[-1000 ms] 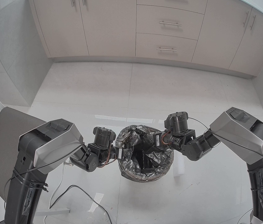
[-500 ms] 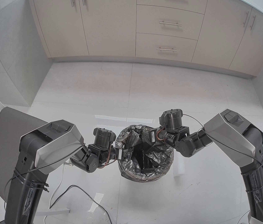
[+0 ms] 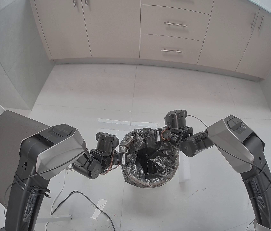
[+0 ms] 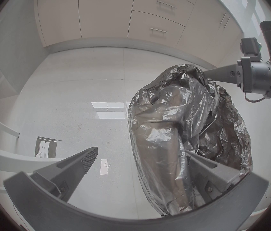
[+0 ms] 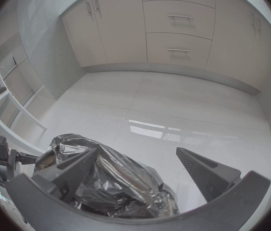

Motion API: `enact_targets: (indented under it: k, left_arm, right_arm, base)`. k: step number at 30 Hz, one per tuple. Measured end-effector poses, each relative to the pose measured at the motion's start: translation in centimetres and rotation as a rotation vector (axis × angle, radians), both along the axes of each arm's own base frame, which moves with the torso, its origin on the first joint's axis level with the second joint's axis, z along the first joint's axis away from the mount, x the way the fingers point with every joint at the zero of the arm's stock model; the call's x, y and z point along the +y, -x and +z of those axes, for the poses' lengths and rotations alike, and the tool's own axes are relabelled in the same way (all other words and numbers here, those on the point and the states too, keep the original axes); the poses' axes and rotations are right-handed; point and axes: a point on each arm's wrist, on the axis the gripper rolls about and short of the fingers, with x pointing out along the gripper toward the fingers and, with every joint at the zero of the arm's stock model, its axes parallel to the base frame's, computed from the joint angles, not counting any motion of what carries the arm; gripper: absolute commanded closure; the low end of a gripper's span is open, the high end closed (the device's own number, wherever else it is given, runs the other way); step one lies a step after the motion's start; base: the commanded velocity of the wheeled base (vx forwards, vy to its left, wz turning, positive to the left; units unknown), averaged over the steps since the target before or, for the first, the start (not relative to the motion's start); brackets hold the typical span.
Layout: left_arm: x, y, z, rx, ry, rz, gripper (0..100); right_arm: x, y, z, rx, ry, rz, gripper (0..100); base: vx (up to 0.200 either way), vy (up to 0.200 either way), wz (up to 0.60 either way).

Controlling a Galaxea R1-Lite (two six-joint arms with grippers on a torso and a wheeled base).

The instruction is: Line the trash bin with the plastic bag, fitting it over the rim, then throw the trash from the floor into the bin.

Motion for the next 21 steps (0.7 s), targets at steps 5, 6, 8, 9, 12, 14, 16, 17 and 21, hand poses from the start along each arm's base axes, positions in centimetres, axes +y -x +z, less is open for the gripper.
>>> enact_targets:
  k: [5,6,8,9,12,14,16,17,21]
  left_arm:
    - [0.1,0.0,0.0,0.001,-0.001,0.001,0]
    - [0.1,0.0,0.0,0.002,-0.001,0.002,0]
    - [0.1,0.0,-0.1,0.002,-0.001,0.002,0]
    - [0.1,0.0,-0.1,0.002,-0.001,0.002,0]
    - [0.1,0.0,-0.1,0.002,-0.001,0.001,0]
    - [0.1,0.0,-0.1,0.002,-0.001,0.001,0]
    - [0.1,0.0,-0.1,0.003,-0.001,0.001,0]
    - [0.1,0.0,-0.1,0.003,-0.001,0.001,0]
    - [0.1,0.0,-0.1,0.005,-0.001,0.002,0]
  right_arm:
    - [-0.3,-0.6,-0.5,-0.004,-0.002,-0.013,0]
    - [-0.5,-0.7,-0.6,-0.005,-0.002,-0.016,0]
    - [-0.9,-1.1,-0.8,-0.007,-0.003,-0.028,0]
    - [-1.1,-1.2,-0.9,-0.007,-0.003,-0.031,0]
    - [-1.6,-1.7,-1.2,0.001,0.002,-0.044,0]
    - [-2.0,-2.0,-1.4,0.013,0.006,-0.054,0]
    - [-2.3,-2.2,-1.6,0.015,0.007,-0.061,0]
    - [-2.4,-2.3,-1.7,0.015,0.007,-0.063,0]
    - [-2.5,-2.6,-2.0,0.013,0.005,-0.069,0]
  base:
    - [0.000,0.000,0.00]
    - [0.000,0.000,0.00]
    - [0.000,0.000,0.00]
    - [0.000,0.000,0.00]
    - [0.000,0.000,0.00]
    - [0.000,0.000,0.00]
    - [0.000,0.000,0.00]
    - [0.000,0.000,0.00]
    - [0.000,0.000,0.00]
